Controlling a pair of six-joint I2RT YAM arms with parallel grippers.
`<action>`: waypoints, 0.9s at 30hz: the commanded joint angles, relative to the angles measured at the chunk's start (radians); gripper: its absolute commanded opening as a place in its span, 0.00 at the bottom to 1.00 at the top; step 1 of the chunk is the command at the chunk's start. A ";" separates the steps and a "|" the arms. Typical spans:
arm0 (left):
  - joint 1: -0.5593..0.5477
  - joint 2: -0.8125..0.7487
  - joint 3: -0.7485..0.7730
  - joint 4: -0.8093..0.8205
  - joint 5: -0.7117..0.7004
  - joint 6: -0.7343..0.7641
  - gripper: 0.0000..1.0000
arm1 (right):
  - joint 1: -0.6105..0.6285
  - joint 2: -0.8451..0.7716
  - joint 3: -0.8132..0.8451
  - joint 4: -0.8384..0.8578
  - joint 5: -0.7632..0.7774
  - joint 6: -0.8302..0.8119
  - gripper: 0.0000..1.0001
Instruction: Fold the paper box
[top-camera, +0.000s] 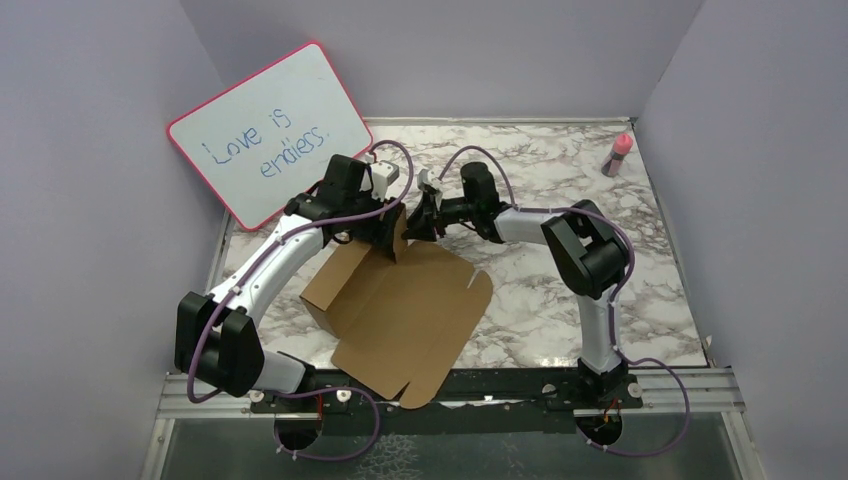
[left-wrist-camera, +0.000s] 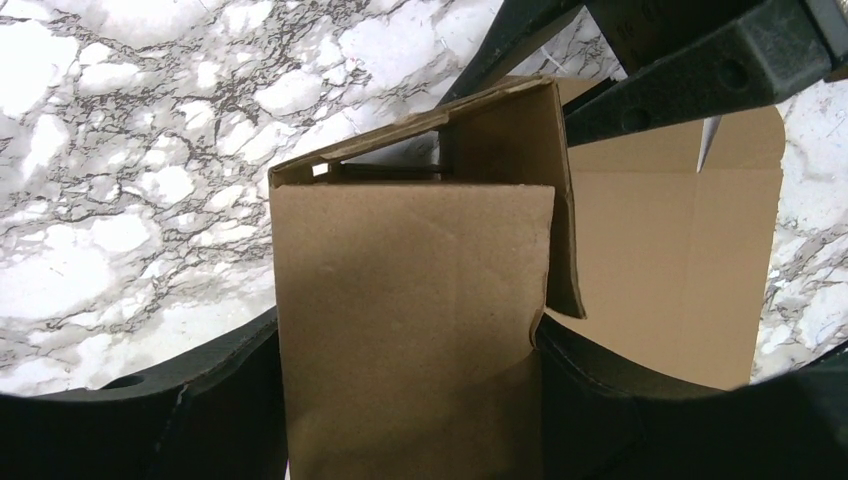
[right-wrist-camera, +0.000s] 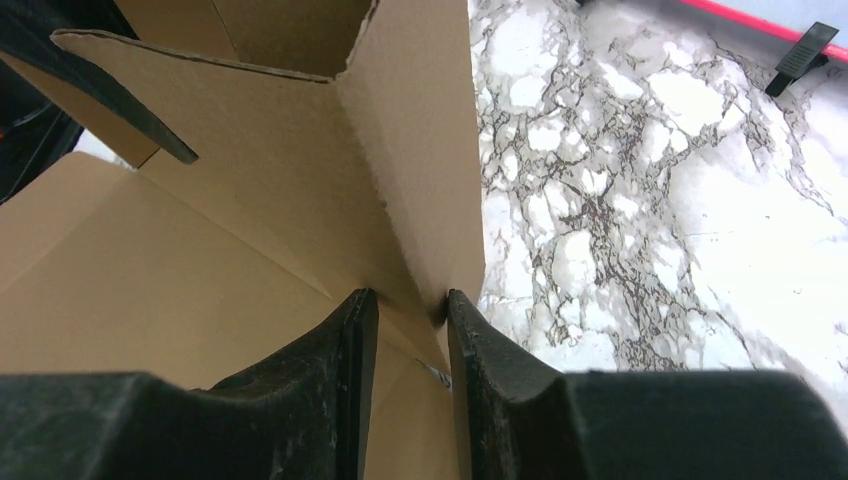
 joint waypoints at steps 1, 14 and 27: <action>0.004 -0.003 0.022 0.032 0.073 -0.011 0.68 | 0.026 -0.026 0.009 0.096 0.026 0.040 0.35; 0.034 -0.026 0.004 0.062 0.228 -0.010 0.69 | 0.073 0.033 -0.009 0.328 0.175 0.176 0.24; 0.040 0.003 0.023 0.093 0.364 -0.073 0.73 | 0.100 0.037 -0.050 0.421 0.291 0.207 0.25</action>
